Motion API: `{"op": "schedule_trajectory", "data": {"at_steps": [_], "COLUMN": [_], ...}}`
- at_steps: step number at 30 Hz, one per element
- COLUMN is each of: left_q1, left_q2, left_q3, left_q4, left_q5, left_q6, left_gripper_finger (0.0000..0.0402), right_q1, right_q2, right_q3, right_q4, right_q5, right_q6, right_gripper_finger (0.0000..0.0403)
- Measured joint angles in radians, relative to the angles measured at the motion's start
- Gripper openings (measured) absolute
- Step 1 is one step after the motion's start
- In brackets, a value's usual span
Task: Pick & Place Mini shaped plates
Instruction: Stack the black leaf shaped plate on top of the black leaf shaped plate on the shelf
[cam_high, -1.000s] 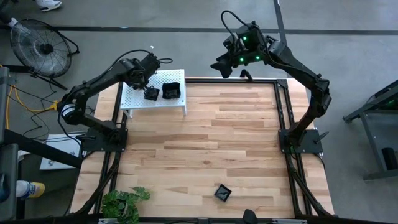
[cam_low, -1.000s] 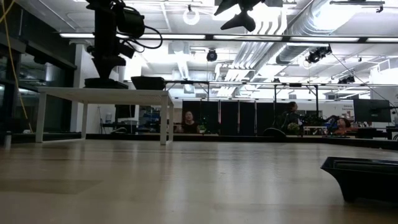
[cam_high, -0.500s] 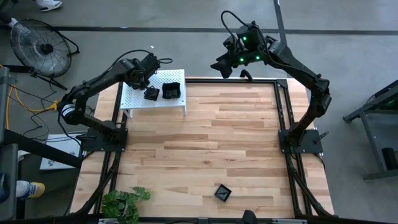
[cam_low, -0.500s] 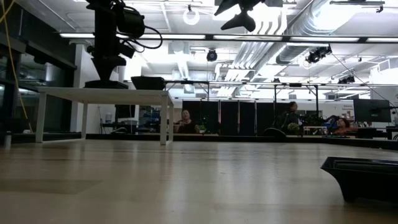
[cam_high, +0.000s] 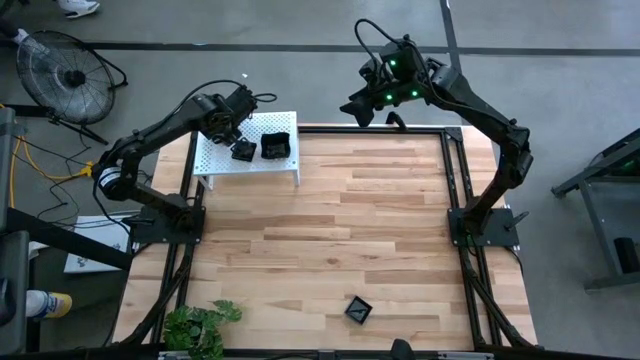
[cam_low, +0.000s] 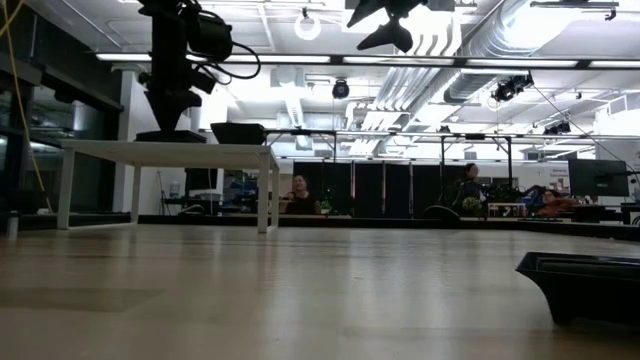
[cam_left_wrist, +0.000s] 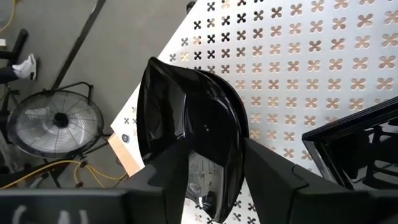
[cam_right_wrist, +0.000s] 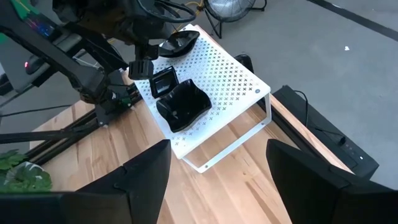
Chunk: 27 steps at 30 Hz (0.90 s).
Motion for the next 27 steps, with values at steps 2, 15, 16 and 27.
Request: {"op": "schedule_trajectory", "data": {"at_steps": [2,15,16,27], "left_q1": [0.000,0.000,0.000,0.000], "left_q2": [0.000,0.000,0.000,0.000], "left_q3": [0.000,0.000,0.000,0.000], "left_q4": [-0.003,-0.006,-0.006,0.004], "left_q5": [0.000,0.007,0.007,0.019], "left_q6": [0.000,0.002,0.003,0.029], "left_gripper_finger": [0.0150,0.0157,0.0157,0.0157], "right_q1": [0.000,0.000,0.000,0.000], "right_q2": [0.000,0.000,0.000,0.000], "right_q3": [0.000,0.000,0.000,0.000], "right_q4": [-0.002,-0.003,-0.003,-0.024], "right_q5": [0.000,0.000,0.000,0.007], "right_q6": [0.008,0.013,0.013,0.013], "right_gripper_finger": [0.0259,0.0259,0.0259,0.0259]}}
